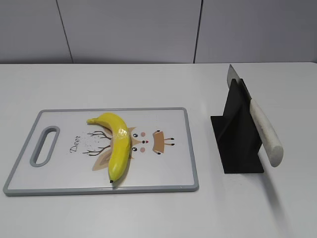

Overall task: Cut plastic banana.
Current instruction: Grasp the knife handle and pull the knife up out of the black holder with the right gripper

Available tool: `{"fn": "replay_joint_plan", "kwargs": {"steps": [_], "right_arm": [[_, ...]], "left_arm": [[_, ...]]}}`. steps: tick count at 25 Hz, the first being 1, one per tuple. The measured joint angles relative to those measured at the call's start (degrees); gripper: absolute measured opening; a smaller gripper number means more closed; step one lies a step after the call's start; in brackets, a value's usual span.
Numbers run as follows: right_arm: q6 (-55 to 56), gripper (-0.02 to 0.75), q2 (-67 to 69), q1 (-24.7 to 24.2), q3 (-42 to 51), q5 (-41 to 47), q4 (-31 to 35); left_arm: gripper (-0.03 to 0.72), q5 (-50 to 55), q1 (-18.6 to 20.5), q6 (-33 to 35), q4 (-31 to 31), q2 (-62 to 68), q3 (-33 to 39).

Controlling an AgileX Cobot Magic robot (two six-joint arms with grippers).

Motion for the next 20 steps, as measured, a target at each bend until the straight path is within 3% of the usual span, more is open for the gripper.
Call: {"fn": "replay_joint_plan", "kwargs": {"steps": [9,20], "right_arm": [[1.70,0.563,14.17,1.42,-13.02,3.90,0.17],[11.16,0.563,28.08,19.35,-18.47,6.04,-3.00]], "left_arm": [[0.490,0.00,0.00,0.00,0.00,0.00,0.00],[0.490,0.00,0.00,0.00,0.00,0.00,0.00]]}}
